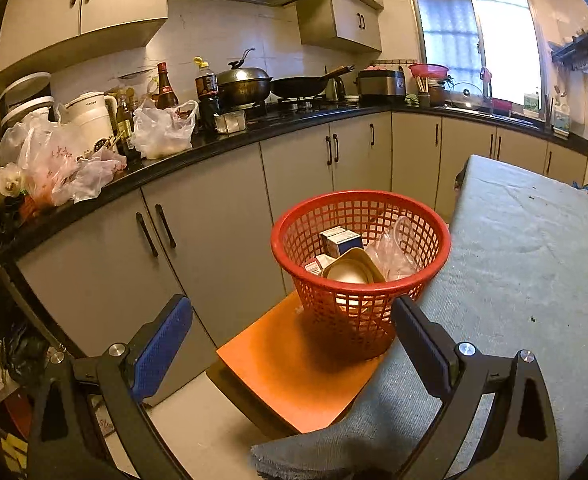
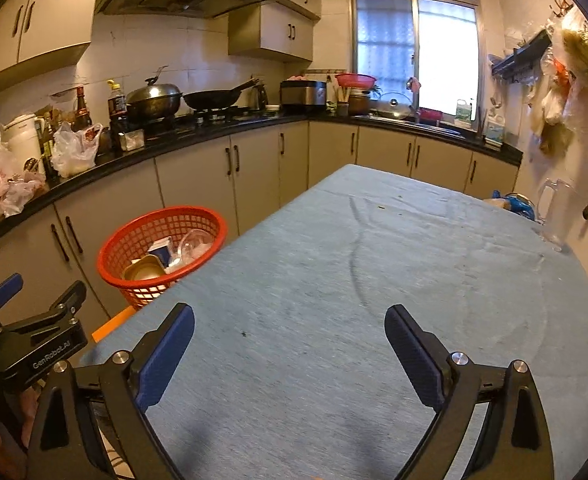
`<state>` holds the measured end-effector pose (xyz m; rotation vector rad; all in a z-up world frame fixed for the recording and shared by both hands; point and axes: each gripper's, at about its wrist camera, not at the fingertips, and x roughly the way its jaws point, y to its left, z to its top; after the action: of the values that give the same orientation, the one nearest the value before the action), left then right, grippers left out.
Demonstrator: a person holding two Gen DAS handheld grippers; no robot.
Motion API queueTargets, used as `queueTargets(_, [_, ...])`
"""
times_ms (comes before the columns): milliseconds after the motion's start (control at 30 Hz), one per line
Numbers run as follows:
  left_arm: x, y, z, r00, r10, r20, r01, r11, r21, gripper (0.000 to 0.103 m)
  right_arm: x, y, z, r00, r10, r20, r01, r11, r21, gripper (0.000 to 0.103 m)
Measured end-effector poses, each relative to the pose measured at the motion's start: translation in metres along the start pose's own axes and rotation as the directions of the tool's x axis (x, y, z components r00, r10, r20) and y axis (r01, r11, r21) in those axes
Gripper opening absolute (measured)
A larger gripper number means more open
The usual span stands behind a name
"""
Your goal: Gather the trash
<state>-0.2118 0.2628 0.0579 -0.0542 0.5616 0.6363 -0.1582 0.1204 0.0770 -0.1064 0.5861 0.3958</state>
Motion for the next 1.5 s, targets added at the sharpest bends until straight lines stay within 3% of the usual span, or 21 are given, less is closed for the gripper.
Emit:
queueTargets(733, [0.008,-0.01,-0.004,1.0,0.005,-0.008,-0.004,0.999,0.041,0.099,0.007,-0.002,-0.004,0.999,-0.024,-0.021,0.023,1.0,-0.018,0.099])
queueTargets(1500, [0.015,-0.001,-0.007,1.0,0.0,-0.012,0.0,1.0,0.021,0.099,0.014,0.007,-0.006,0.998,-0.033,-0.044,0.031,0.999,-0.041,0.099])
